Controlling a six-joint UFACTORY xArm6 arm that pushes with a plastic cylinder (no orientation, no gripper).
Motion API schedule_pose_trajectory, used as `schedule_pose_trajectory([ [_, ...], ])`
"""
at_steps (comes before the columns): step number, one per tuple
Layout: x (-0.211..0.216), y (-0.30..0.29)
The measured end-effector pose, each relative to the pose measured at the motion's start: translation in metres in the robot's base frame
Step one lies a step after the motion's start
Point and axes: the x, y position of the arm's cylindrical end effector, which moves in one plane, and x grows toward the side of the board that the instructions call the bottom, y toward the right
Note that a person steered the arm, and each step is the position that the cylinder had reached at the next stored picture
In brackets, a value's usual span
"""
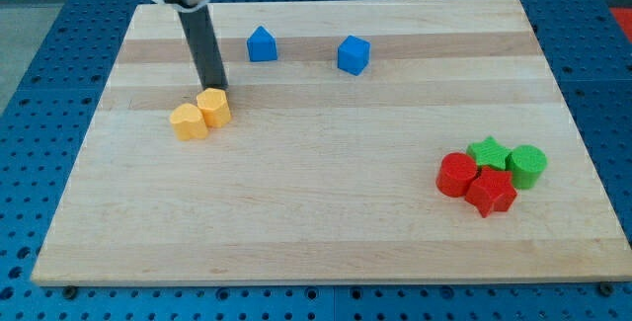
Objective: Push the blue triangle close to the cube
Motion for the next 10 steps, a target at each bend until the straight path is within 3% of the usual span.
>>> schedule_pose_trajectory([
  [1, -0.011, -0.007],
  [2, -0.047, 0.005],
  [3, -0.057, 0.033],
  [6, -0.057, 0.112],
  [10, -0.057, 0.131],
])
